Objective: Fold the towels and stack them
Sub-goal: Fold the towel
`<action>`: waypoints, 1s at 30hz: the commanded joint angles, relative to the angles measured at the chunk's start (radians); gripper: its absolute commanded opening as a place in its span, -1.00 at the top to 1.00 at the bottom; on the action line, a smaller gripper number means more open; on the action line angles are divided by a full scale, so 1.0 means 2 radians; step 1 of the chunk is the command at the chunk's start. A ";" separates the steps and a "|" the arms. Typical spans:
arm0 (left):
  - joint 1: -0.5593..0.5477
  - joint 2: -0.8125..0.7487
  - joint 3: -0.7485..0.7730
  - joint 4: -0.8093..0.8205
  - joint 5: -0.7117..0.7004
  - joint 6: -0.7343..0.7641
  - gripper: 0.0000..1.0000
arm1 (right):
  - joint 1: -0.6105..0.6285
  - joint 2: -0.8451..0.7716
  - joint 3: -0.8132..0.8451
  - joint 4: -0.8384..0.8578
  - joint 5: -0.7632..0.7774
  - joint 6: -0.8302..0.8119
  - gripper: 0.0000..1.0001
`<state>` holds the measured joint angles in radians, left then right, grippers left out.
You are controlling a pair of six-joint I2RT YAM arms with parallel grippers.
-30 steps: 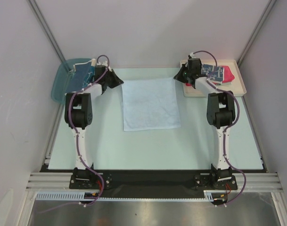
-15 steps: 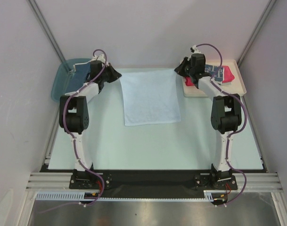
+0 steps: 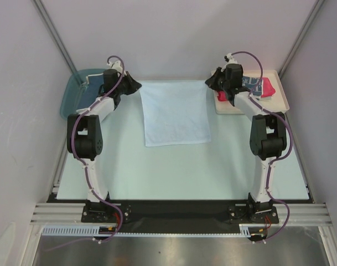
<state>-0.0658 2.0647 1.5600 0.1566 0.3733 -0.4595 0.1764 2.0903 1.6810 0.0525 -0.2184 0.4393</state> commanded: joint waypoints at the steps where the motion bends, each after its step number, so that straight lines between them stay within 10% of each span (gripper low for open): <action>1: 0.010 -0.020 -0.007 0.020 -0.004 0.021 0.99 | -0.005 -0.020 -0.001 0.040 -0.008 -0.006 0.99; 30: -0.040 -0.198 -0.331 0.172 -0.041 -0.062 0.99 | -0.008 -0.185 -0.257 0.091 -0.005 0.017 0.99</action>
<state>-0.1287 1.7401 0.9466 0.4297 0.3340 -0.5674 0.1688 1.7924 1.2076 0.1780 -0.2512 0.4599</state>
